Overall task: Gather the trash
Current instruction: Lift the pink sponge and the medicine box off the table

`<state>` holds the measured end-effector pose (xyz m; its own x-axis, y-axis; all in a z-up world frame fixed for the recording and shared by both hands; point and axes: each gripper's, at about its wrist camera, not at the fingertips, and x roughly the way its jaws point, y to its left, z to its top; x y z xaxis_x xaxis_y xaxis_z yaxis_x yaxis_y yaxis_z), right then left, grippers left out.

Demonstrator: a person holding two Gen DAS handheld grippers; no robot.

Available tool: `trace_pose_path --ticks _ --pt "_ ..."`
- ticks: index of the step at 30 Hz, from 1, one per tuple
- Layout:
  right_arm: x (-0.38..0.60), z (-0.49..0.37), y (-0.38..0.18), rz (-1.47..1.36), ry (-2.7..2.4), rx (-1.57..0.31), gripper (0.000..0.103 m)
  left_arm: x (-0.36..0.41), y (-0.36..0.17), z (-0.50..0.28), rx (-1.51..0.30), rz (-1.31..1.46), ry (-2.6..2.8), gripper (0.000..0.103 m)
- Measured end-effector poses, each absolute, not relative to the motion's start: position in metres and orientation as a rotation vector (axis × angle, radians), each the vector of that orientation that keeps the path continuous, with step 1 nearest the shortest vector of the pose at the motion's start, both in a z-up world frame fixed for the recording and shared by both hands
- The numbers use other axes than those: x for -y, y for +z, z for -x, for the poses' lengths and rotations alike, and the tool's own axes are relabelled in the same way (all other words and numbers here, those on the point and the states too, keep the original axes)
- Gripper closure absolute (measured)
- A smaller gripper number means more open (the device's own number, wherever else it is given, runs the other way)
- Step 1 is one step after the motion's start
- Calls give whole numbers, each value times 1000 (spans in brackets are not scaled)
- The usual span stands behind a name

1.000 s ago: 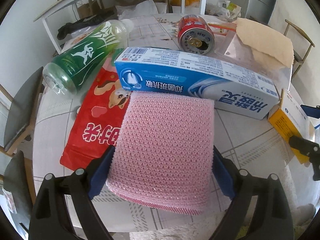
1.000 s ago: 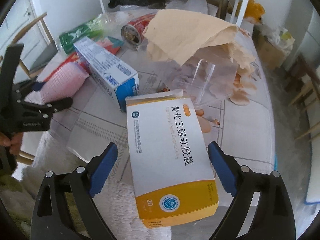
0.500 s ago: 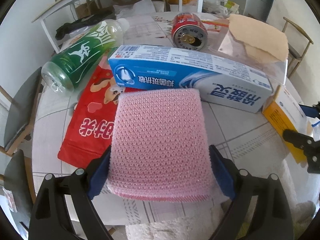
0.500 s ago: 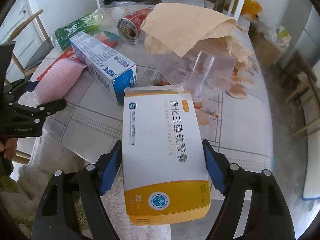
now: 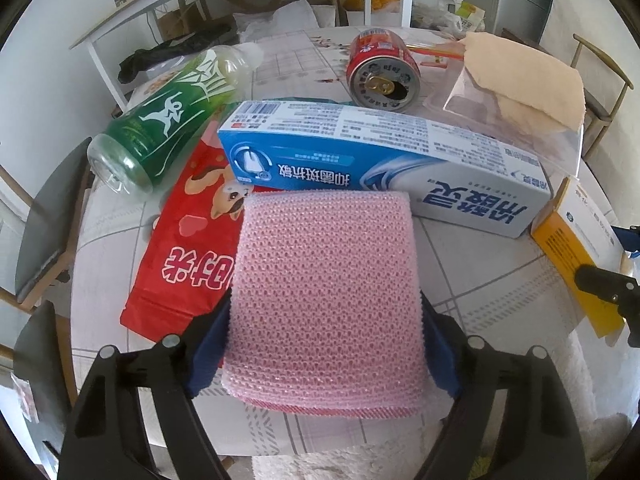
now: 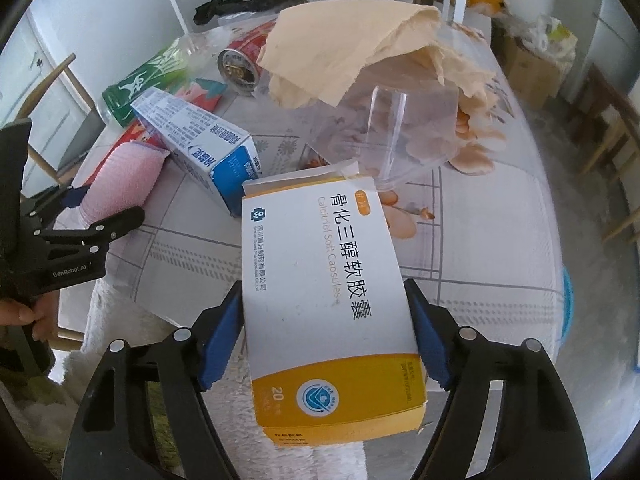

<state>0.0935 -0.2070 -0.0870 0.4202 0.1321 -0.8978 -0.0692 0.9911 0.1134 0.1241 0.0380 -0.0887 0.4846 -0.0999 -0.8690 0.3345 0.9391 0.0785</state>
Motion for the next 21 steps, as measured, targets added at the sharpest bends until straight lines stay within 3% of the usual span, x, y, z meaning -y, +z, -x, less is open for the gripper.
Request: trace_pose_path --ticks 21 --pt "201 -88 -81 -38 132 -1142 32 -44 -79 -115 -1021 -242 -256 24"
